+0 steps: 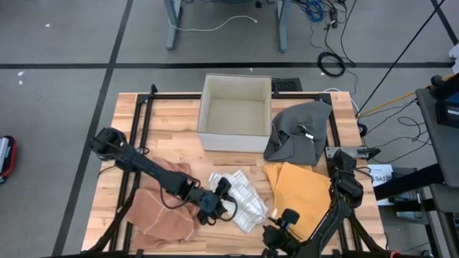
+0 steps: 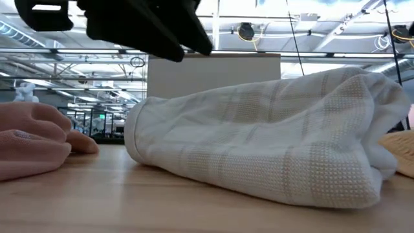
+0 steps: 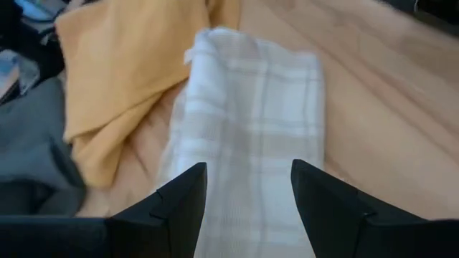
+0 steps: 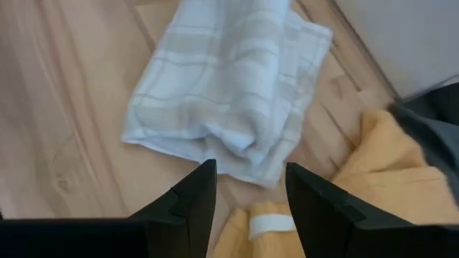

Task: Fold towel
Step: Fold the white patterned towel

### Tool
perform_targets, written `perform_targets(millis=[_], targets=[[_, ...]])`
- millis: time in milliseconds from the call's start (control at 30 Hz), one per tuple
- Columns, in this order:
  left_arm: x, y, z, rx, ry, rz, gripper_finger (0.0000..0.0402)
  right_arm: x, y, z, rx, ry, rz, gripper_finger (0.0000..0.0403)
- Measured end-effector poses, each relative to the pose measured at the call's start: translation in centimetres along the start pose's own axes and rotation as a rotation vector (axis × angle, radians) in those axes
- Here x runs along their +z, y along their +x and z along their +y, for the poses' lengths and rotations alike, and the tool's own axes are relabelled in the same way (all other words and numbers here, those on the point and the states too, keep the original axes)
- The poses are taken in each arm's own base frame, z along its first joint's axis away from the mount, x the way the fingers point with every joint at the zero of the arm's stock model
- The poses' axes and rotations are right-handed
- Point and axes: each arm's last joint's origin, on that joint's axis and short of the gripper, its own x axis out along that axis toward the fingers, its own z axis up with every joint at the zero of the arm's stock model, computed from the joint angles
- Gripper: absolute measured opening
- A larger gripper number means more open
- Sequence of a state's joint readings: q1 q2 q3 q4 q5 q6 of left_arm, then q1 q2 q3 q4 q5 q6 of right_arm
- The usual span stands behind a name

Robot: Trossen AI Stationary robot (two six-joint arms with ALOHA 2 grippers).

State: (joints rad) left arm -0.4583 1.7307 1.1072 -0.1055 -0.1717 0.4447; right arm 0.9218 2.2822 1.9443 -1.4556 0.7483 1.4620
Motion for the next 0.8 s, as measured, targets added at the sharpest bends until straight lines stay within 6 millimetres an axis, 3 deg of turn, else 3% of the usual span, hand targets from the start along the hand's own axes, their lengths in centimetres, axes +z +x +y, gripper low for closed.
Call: perform_targets(millis=[267, 500, 633, 800], targets=[[-0.9, 2.2, -0.4, -0.039, -0.006, 0.013, 0.0211, -1.3, 3.0, 0.1, -0.032, 0.002, 0.023, 0.0155], [-1.1, 2.5, -0.6, -0.045, -0.013, 0.023, 0.0211, -0.9, 4.7, 0.3, -0.023, -0.018, -0.015, 0.0150], [-1.1, 2.5, -0.5, -0.026, -0.015, 0.028, 0.0211, 0.0, 6.1, 0.3, -0.021, -0.044, 0.015, 0.0108], [-1.2, 2.3, -0.9, 0.059, 0.026, 0.094, 0.0211, 0.9, 6.9, 0.2, -0.025, -0.101, 0.014, 0.0012]])
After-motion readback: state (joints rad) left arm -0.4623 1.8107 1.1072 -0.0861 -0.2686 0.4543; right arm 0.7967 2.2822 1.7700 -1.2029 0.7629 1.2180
